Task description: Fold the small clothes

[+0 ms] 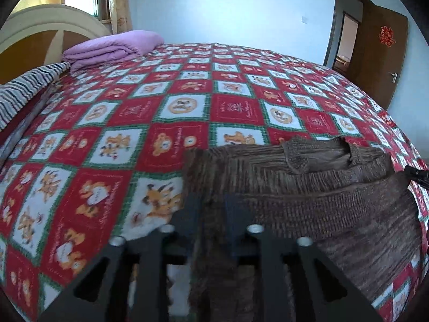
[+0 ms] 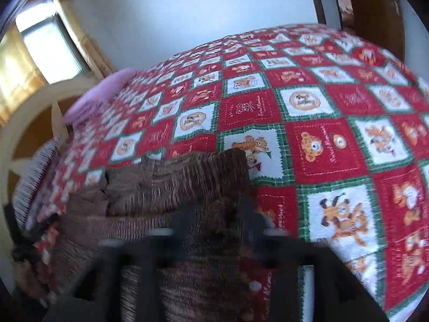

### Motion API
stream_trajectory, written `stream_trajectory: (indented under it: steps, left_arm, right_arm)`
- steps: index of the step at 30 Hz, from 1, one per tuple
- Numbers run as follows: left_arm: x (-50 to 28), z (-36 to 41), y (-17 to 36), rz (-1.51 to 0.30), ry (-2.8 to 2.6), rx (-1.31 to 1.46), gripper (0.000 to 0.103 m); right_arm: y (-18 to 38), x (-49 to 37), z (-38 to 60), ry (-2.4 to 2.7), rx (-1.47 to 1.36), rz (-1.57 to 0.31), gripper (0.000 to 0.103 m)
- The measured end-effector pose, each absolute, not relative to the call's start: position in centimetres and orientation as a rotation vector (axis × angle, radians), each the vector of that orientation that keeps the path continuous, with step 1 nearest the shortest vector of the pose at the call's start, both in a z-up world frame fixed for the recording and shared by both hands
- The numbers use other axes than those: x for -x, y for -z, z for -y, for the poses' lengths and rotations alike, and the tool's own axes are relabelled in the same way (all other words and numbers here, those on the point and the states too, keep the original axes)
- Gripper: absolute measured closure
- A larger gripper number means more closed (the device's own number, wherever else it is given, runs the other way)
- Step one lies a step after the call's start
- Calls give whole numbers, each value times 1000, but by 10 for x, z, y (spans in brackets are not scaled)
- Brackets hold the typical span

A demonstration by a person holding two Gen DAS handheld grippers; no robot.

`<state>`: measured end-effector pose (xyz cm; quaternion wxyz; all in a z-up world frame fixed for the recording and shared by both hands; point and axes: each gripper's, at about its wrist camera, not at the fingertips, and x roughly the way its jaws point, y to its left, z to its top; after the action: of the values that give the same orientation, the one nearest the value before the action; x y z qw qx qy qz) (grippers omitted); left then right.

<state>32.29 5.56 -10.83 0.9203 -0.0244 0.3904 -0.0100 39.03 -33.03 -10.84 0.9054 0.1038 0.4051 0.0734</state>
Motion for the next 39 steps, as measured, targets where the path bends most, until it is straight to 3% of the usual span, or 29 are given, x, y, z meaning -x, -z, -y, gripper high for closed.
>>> stream_trajectory:
  steps: [2, 5, 12, 15, 21, 23, 24, 31, 39]
  left_arm:
    - [-307, -56, 104, -776, 5, -3, 42]
    - [-292, -45, 105, -764, 6, -115, 26]
    - [-306, -7, 132, -781, -26, -379, 25]
    - [-320, -5, 132, -759, -65, -420, 19]
    - [-362, -24, 106, -723, -173, -390, 14]
    - [-367, -32, 97, -715, -172, -357, 1]
    - [-368, -36, 94, -704, -182, -355, 0]
    - [-367, -51, 114, -768, -146, -336, 0]
    - [-407, -69, 113, -954, -67, -69, 0]
  right_arm:
    - [101, -377, 313, -187, -118, -820, 39]
    - [99, -361, 280, -253, 21, -843, 39]
    - [129, -365, 208, -375, 237, -1018, 39]
    - [147, -382, 193, -356, 317, -1083, 39]
    - [117, -432, 190, -233, 323, -960, 39]
    - [94, -439, 201, -216, 235, -885, 39]
    - [88, -439, 205, -219, 212, -868, 39]
    - [93, -419, 224, -212, 176, -840, 38]
    - [108, -399, 207, -308, 161, -858, 38]
